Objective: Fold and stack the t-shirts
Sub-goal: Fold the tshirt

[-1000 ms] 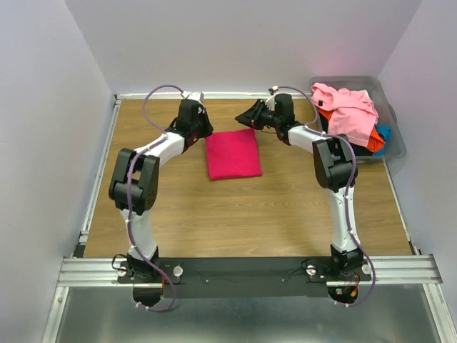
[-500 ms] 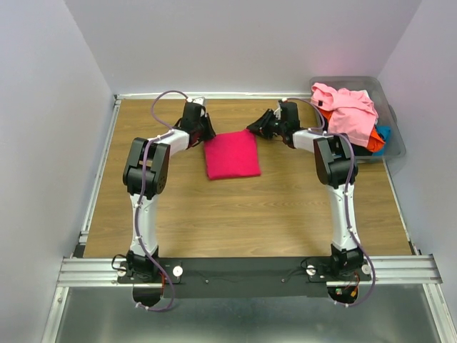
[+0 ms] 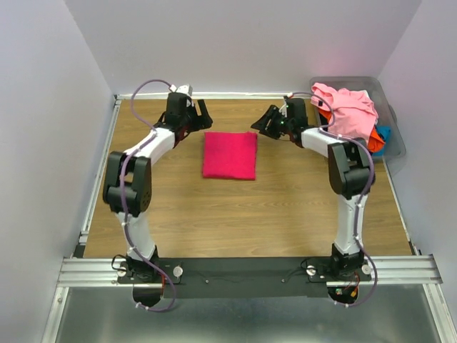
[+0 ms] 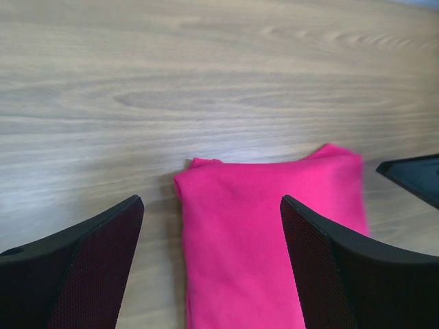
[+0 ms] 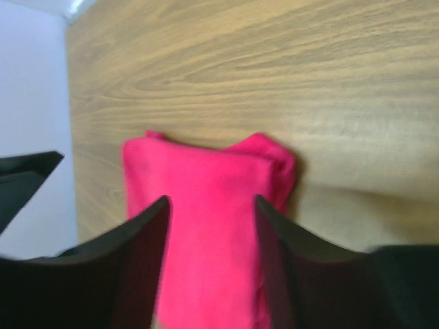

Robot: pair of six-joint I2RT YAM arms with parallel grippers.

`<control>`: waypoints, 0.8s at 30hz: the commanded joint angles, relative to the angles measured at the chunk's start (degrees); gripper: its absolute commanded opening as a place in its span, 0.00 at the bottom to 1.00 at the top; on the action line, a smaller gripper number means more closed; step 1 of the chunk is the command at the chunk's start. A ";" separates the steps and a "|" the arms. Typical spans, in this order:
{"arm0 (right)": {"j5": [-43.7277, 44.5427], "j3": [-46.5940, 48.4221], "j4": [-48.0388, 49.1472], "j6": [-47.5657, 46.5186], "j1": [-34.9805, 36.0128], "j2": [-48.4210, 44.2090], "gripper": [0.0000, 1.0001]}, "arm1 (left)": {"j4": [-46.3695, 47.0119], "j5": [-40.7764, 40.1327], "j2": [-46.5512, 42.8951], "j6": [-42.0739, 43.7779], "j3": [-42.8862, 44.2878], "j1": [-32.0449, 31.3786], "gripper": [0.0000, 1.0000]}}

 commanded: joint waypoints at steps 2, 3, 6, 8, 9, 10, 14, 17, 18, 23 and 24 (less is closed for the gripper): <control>6.27 -4.95 -9.75 -9.29 -0.13 -13.58 0.67 | -5.06 -4.07 -12.45 -1.18 -7.44 -0.17 0.89; 6.80 -6.09 -12.30 -10.44 -0.13 -15.25 0.70 | -6.81 -4.60 -13.77 -1.70 -9.04 -0.43 0.89; 8.65 -11.09 -18.02 -14.40 -0.12 -22.99 0.79 | -9.45 -6.71 -20.61 -5.55 -16.83 -1.83 0.90; 9.70 -14.17 -20.05 -16.59 -0.13 -29.47 0.81 | -9.46 -6.71 -23.17 -8.81 -21.34 -2.80 0.91; 9.79 -15.84 -21.80 -17.13 -0.13 -31.86 0.82 | -8.85 -7.06 -24.58 -10.65 -25.88 -3.76 0.92; 9.88 -19.25 -22.52 -17.48 -0.13 -34.06 0.83 | -8.24 -7.67 -27.11 -14.76 -28.19 -4.38 0.93; 8.39 -26.66 -25.33 -18.36 -0.13 -44.08 0.85 | -3.41 -9.53 -33.98 -28.57 -39.26 -5.44 0.94; 6.72 -32.09 -26.56 -18.19 -0.13 -51.03 0.86 | 5.29 -11.36 -41.62 -40.15 -48.23 -7.45 0.94; 6.63 -33.16 -27.18 -18.02 -0.13 -52.35 0.86 | 7.74 -12.68 -43.03 -42.12 -50.34 -8.07 0.94; 6.81 -37.83 -29.02 -18.27 -0.13 -60.60 0.89 | 8.38 -18.22 -42.36 -50.99 -49.05 -12.90 0.95; 6.98 -38.09 -29.38 -18.28 -0.13 -61.41 0.89 | 8.47 -18.31 -41.21 -52.93 -48.87 -13.43 0.95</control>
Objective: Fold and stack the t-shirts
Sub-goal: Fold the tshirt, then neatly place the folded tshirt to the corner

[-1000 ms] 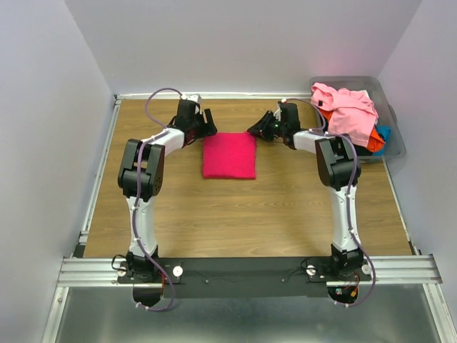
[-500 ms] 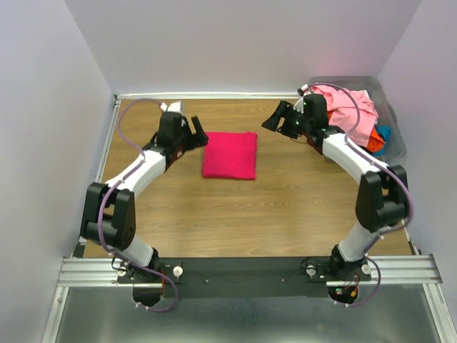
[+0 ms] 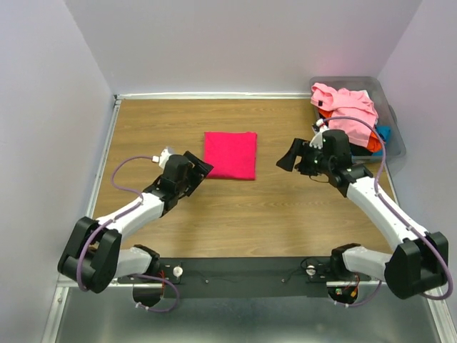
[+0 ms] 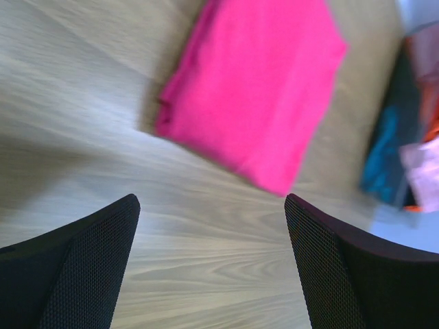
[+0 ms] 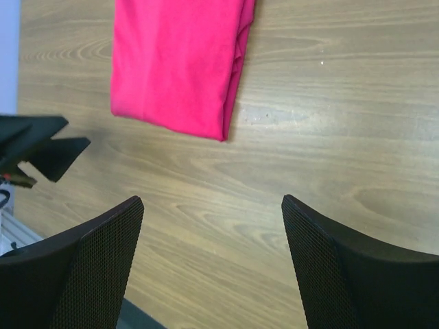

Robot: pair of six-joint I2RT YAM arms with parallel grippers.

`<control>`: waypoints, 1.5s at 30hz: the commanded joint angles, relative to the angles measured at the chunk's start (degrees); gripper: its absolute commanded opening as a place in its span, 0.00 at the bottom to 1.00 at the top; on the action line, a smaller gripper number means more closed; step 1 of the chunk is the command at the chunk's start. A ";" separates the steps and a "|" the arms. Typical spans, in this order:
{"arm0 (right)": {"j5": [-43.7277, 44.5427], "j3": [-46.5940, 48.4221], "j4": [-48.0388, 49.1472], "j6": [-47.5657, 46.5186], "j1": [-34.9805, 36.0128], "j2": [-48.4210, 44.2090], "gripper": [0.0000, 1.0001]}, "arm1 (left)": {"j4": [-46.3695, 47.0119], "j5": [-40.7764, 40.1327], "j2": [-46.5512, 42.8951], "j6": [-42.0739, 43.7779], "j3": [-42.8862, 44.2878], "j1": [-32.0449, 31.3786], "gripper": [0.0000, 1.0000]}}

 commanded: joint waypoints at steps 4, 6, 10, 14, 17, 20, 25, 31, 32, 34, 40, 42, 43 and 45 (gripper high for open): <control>-0.25 -2.10 -4.34 -1.69 -0.13 -6.85 0.90 | 4.89 -4.92 9.31 -21.22 2.41 -4.88 0.92; -0.87 -2.10 -4.86 -2.22 -0.21 -8.17 0.90 | 4.97 -5.35 11.07 -24.75 3.11 -6.98 0.91; -2.10 -2.27 -5.48 -2.83 -0.13 -9.58 0.91 | 3.92 -8.68 15.64 -31.25 5.31 -10.76 0.89; -3.07 -2.54 -5.92 -3.18 -0.13 -11.16 0.91 | 2.87 -10.53 20.56 -36.00 8.56 -12.62 0.89; -3.77 -2.80 -6.27 -3.53 -0.21 -12.65 0.91 | 1.90 -11.77 24.52 -37.41 11.55 -13.06 0.89; -5.52 -3.07 -6.80 -4.59 -0.13 -13.88 0.91 | -0.82 -13.61 27.86 -40.39 14.01 -13.23 0.85; -6.58 -2.98 -7.33 -4.86 -0.04 -15.64 0.91 | -1.88 -15.37 31.38 -44.79 15.33 -13.67 0.71; -5.88 -2.89 -7.68 -5.47 2.24 -16.26 0.91 | -4.33 -17.74 34.02 -46.55 18.23 -13.76 0.38; -5.62 -2.89 -7.76 -5.73 2.86 -16.43 0.91 | -5.56 -18.09 34.11 -46.99 18.67 -13.68 0.33; -5.53 -2.89 -7.94 -5.91 3.21 -16.69 0.91 | -5.75 -19.23 34.11 -47.70 18.67 -13.68 0.18; -4.74 -2.80 -8.56 -6.26 3.83 -17.40 0.91 | -6.19 -21.34 33.41 -47.97 18.76 -12.54 0.00; -4.65 -2.80 -8.56 -6.26 3.83 -17.14 0.91 | -6.28 -21.96 33.06 -47.09 18.94 -11.22 0.00; -4.39 -2.54 -8.64 -6.35 3.83 -16.96 0.91 | -6.54 -22.57 32.79 -45.87 19.37 -10.69 0.00; -3.86 -2.02 -8.73 -6.44 3.83 -16.35 0.91 | -6.98 -22.93 32.36 -44.28 20.34 -8.16 0.00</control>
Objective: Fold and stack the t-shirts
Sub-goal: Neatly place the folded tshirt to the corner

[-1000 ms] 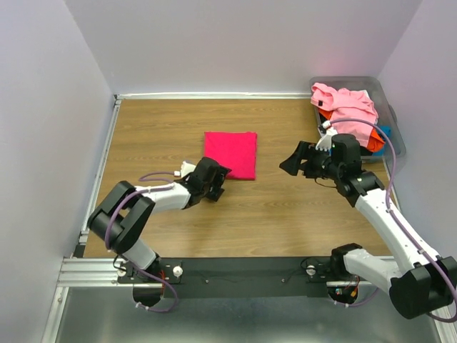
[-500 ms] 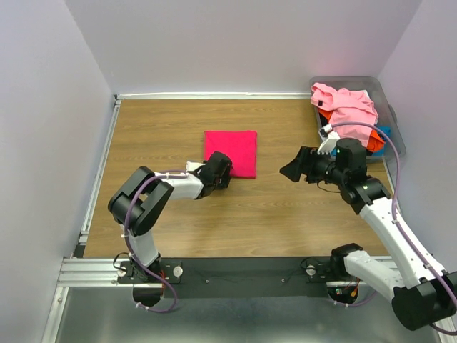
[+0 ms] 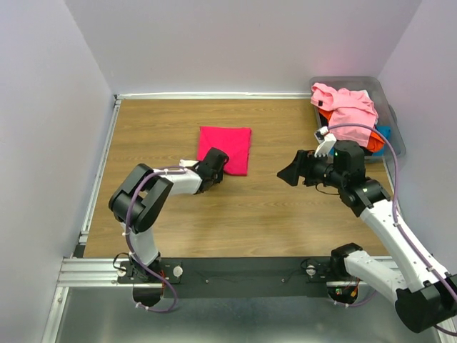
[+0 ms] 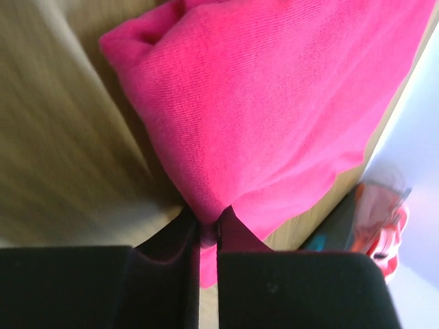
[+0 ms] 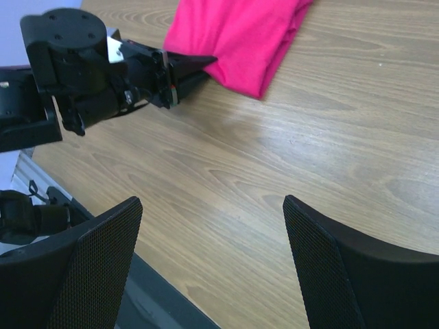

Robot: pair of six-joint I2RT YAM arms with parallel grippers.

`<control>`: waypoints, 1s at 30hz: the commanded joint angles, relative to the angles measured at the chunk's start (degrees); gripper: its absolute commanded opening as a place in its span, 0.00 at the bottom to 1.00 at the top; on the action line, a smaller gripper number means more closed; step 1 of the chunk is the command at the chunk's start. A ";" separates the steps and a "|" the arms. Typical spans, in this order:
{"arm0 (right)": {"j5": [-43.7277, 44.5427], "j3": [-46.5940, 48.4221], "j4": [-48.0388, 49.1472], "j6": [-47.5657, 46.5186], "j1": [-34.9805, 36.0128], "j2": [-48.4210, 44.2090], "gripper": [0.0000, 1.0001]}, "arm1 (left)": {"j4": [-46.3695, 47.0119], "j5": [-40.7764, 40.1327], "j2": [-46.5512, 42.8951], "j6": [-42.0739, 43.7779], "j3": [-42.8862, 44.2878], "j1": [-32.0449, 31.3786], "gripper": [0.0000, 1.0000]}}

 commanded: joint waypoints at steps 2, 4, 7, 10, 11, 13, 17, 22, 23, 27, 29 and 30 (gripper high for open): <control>1.23 1.00 -1.72 -1.54 0.42 1.01 0.91 | -5.67 -5.45 -0.39 4.41 1.70 5.85 0.00; 2.02 2.14 -1.80 -1.89 0.42 1.98 0.91 | -5.58 -4.66 -0.04 7.30 3.27 9.70 0.00; 4.22 3.98 -2.24 -2.07 0.42 3.82 0.91 | -5.41 -3.86 0.75 10.55 5.65 14.90 0.00; 7.12 5.75 -3.12 -1.63 0.42 5.57 0.91 | -3.74 -3.69 1.98 12.50 7.85 18.24 0.00; 7.99 6.71 -3.21 -1.63 0.42 6.11 0.91 | -3.56 -3.08 2.59 13.29 8.81 20.60 0.00; 10.19 7.77 -3.39 -1.37 0.42 7.77 0.91 | -3.73 -1.85 4.87 15.75 12.41 24.29 0.00; 12.13 10.14 -3.56 -0.23 0.42 10.15 0.91 | -4.44 -1.49 8.13 20.32 18.30 30.10 0.00; 15.47 12.08 -3.65 1.01 0.42 12.26 0.91 | -4.61 0.96 13.93 26.63 26.65 35.66 0.00; 16.00 12.43 -3.65 1.18 0.42 12.70 0.91 | -4.61 1.58 15.07 28.13 28.14 37.83 0.00; 17.49 14.89 -3.56 2.06 0.42 16.65 0.91 | -5.66 3.61 20.08 31.92 34.83 41.89 0.00; 17.85 16.99 -3.56 2.32 0.42 19.55 0.91 | -5.49 4.57 21.58 31.49 36.15 44.00 0.00; 17.93 17.96 -3.56 2.41 0.42 20.34 0.91 | -5.23 4.92 21.93 31.23 36.24 44.62 0.00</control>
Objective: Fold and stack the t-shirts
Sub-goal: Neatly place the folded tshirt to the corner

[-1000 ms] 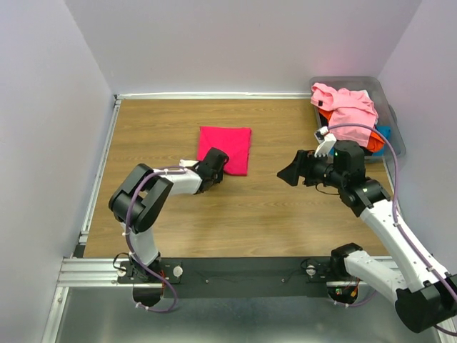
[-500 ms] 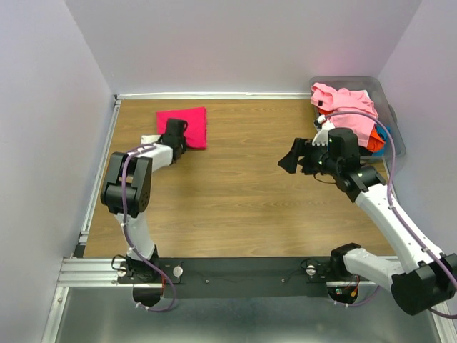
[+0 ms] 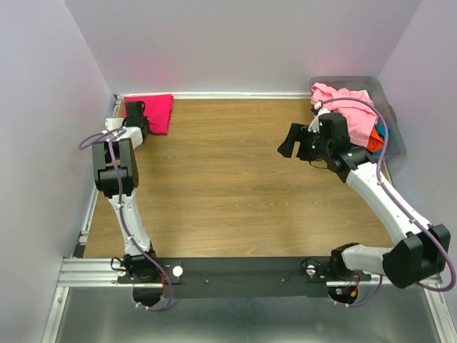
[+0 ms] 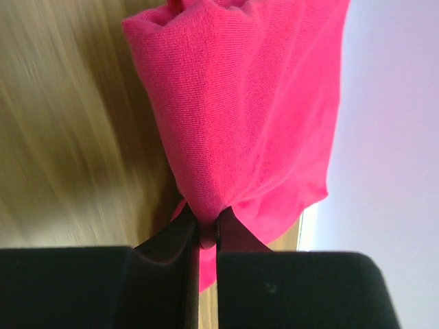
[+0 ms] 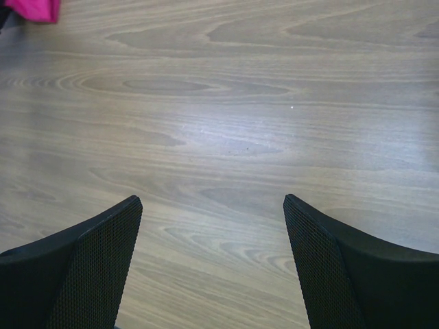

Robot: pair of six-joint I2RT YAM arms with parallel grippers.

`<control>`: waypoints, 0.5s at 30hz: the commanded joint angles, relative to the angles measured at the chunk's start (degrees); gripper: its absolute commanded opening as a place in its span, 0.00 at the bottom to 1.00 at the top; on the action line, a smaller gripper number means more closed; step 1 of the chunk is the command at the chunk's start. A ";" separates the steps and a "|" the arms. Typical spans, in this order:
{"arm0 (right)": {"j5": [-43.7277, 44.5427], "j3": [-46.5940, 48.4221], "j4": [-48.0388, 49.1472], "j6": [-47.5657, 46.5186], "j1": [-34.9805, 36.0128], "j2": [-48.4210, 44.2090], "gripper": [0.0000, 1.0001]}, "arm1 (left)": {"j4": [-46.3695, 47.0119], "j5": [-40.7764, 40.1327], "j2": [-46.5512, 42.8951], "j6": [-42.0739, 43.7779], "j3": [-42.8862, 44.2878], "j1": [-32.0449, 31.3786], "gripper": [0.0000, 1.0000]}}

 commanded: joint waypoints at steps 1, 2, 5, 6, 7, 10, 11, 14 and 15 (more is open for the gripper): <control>3.42 4.57 -0.61 1.21 0.40 4.73 0.91 | 0.38 1.34 2.48 2.92 1.80 2.65 0.00; 3.51 5.27 -0.61 1.21 0.40 5.62 0.91 | 0.48 1.35 2.83 2.74 2.06 3.62 0.00; 3.60 8.08 -0.61 0.86 0.40 8.53 0.91 | 0.83 1.52 4.06 2.57 3.64 5.47 0.00; 3.69 9.14 -0.61 0.77 0.40 9.23 0.91 | 1.18 1.52 4.33 2.74 3.99 5.91 0.00; 3.51 9.67 -0.61 0.77 0.49 10.28 0.91 | 1.36 1.61 5.03 3.00 5.04 6.43 0.00; 3.60 10.99 -0.61 0.77 0.49 11.60 0.91 | 1.63 2.31 7.05 5.11 8.30 7.84 0.00; 3.60 11.17 -0.61 0.86 0.40 12.30 0.91 | 1.62 2.40 7.49 5.46 9.09 8.19 0.00; 3.86 11.96 -0.61 0.68 0.40 13.01 0.91 | 1.80 2.49 8.37 5.91 10.41 9.34 0.00; 3.95 12.13 -0.53 0.68 0.40 13.28 0.91 | 1.89 2.40 8.37 5.99 10.59 9.43 0.00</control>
